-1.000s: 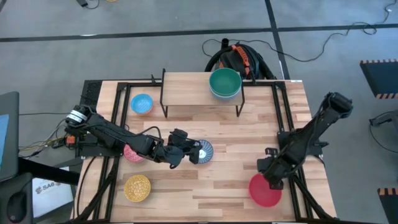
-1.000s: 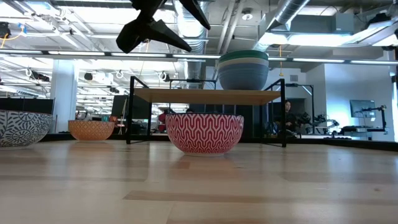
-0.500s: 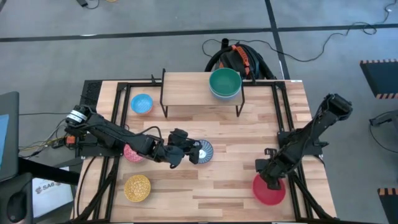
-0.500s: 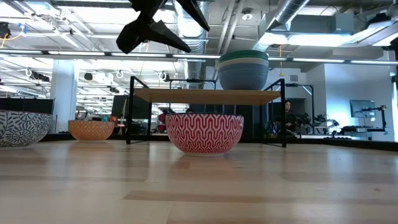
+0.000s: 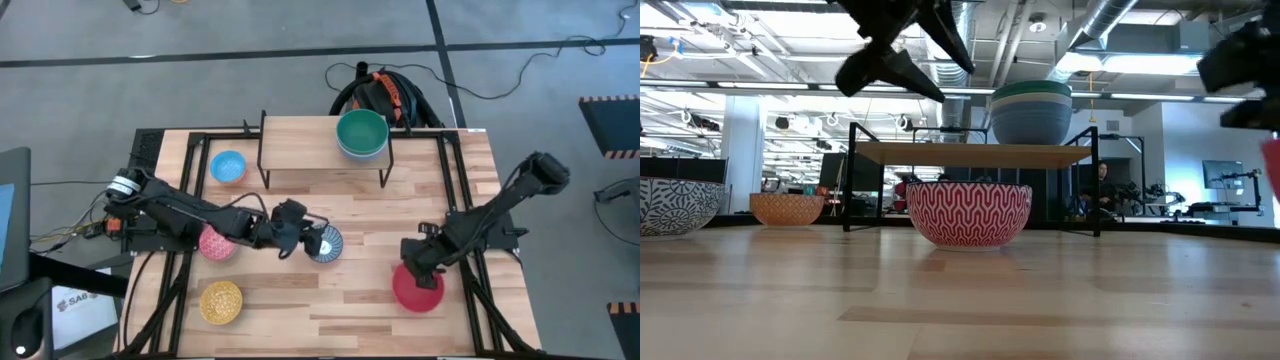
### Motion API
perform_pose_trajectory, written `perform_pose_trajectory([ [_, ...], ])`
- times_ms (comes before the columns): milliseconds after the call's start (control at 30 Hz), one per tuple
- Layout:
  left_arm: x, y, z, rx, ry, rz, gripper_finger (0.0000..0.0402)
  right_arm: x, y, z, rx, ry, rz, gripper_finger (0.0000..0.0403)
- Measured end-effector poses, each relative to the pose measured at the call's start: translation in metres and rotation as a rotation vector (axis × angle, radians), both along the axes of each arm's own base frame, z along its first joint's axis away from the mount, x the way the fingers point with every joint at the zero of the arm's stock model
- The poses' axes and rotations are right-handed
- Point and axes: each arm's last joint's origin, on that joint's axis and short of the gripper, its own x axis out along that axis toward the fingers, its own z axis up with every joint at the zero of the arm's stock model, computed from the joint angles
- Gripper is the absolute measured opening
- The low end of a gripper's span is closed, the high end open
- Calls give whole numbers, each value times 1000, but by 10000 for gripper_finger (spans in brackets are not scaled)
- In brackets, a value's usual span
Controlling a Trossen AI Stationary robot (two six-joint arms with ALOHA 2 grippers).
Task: Place and stack bowls onto a shelf
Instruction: Stack the orange bowl on top of the green bowl on the shelf
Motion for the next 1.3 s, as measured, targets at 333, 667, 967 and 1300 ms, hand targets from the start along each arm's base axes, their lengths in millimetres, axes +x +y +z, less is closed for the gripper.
perform_pose_trajectory([
  [333, 2, 50, 17, 52, 1, -79, 206, 0, -38, 59, -14, -127, -108, 23],
  [667, -41, 105, 78, 266, -90, -58, 206, 27, -143, 179, -191, -616, -345, 23],
  [967, -54, 128, 83, 345, -23, -75, 206, 60, -250, 239, -405, -704, -524, 23],
  [1300, -72, 133, 66, 269, 205, -101, 206, 77, -324, 218, -294, -493, -627, 23],
])
